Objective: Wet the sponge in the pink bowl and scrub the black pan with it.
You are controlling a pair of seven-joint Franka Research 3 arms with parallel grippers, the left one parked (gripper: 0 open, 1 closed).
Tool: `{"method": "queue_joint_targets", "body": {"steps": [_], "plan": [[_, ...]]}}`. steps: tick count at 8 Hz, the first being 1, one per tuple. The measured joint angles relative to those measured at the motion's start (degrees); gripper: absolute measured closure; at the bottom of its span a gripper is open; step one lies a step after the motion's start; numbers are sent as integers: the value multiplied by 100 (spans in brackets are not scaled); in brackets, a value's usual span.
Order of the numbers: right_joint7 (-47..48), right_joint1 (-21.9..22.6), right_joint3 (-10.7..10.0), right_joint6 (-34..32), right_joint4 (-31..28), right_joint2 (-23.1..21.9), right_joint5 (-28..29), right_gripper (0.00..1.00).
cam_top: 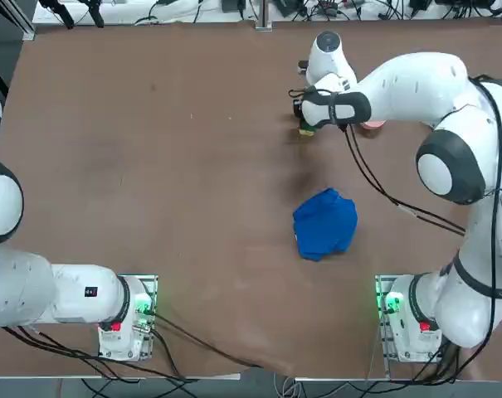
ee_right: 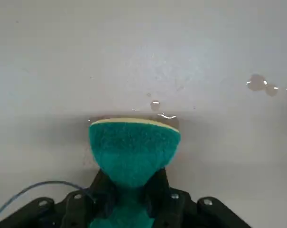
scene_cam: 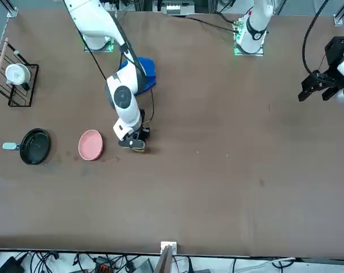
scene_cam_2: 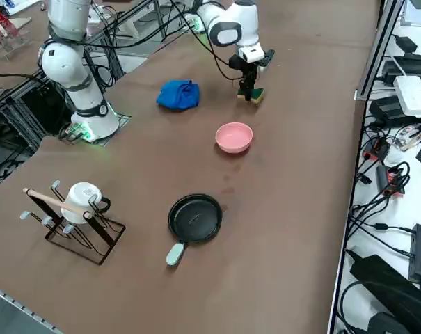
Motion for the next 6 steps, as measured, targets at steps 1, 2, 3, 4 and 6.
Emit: {"method": "queue_joint_targets", "body": {"steps": [1, 2, 3, 4, 6], "plan": [[0, 25, 0, 12, 2, 39, -2, 63], [-1, 43, -1, 14, 3, 73, -13, 62], [-60, 55, -4, 17, 3, 100, -39, 62], [-213, 63, -7, 18, 3, 114, -59, 62], [-444, 65, -11, 20, 3, 145, -60, 60]]}}
